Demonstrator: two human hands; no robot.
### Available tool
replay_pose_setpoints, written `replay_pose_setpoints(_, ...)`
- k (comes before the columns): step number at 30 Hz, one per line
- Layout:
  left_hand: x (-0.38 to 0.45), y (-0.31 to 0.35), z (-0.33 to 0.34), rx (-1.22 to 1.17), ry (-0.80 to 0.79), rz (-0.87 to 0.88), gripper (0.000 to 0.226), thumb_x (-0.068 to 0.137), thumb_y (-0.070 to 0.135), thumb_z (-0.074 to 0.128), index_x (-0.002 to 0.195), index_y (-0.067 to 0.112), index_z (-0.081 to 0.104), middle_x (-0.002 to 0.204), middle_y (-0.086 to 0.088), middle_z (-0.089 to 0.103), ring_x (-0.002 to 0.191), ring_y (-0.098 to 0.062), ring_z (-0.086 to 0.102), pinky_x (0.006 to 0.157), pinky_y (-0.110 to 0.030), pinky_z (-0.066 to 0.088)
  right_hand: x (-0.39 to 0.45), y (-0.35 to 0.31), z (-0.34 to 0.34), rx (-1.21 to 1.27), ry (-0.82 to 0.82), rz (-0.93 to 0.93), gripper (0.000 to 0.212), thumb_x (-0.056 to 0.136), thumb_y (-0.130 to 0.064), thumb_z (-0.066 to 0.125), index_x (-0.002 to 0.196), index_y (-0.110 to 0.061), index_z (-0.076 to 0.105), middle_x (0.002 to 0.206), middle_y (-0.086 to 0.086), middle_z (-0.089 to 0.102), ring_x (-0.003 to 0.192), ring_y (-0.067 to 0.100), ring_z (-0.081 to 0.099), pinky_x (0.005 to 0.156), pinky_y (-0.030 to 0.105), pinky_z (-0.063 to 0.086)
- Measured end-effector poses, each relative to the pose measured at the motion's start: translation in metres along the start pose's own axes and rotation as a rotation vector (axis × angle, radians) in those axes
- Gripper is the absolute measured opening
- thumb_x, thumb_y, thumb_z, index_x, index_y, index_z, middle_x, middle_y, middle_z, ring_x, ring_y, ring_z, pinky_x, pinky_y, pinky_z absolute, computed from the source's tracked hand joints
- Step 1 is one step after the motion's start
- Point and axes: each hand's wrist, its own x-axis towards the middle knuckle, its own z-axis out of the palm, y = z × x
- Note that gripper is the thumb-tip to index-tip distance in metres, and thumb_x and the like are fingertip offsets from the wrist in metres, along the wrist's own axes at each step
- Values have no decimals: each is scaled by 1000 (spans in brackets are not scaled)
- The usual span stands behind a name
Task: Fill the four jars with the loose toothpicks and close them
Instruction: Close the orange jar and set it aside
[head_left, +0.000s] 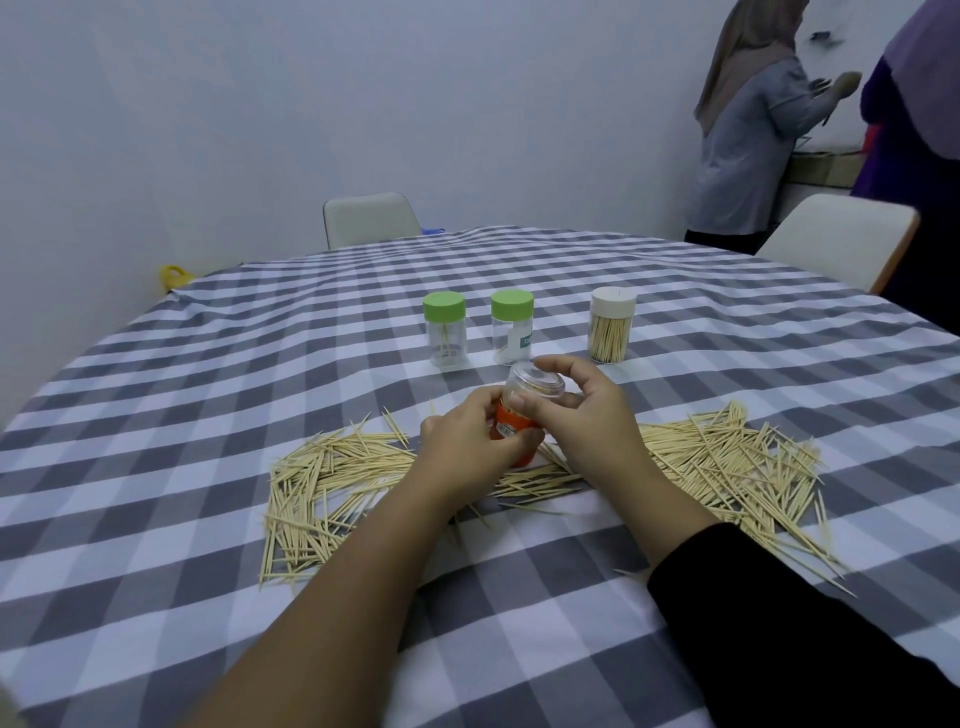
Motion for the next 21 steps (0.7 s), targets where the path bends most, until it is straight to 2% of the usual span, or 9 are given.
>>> replay_pose_setpoints(2,-1,2,-1,54,7,-1,45,85,52,59,126,37,47,122,13,61,120,-13,48,101,-33,21,0,0,-1,-9,-15,-10,38,77,-14,77,100,-38,58,98,4,72,89,14,70,80,32,57)
replay_pose_setpoints(5,-2,4,-3,71,0,2,41,86,53,58,122,37,47,120,15,63,119,-11,50,93,-33,16,0,1,-1,1,-41,-8,40,77,-13,76,105,-35,59,95,5,73,89,16,70,81,33,57)
replay_pose_setpoints(11,0,3,-6,40,-3,-1,33,82,51,64,111,37,54,109,16,67,112,-9,54,103,-40,25,0,3,1,24,-63,-14,38,78,-9,75,104,-31,58,95,9,73,86,16,71,78,31,57)
replay_pose_setpoints(14,1,3,-8,34,-27,-22,28,81,48,65,106,38,56,103,16,68,108,-10,55,105,-44,28,0,7,5,-20,-70,-32,38,77,-16,77,105,-33,58,97,9,72,88,21,71,81,40,57)
replay_pose_setpoints(17,0,4,-10,88,-54,-31,21,81,45,65,97,37,54,92,16,63,105,-13,56,102,-41,30,-2,8,8,-84,-74,-70,41,68,-31,78,104,-37,60,95,9,71,85,29,70,79,49,56)
replay_pose_setpoints(21,-1,5,-11,104,-55,-40,24,80,46,66,100,37,55,91,15,61,104,-13,56,99,-39,31,1,11,6,-95,-76,-78,38,75,-17,78,104,-34,60,95,9,72,84,26,70,80,50,56)
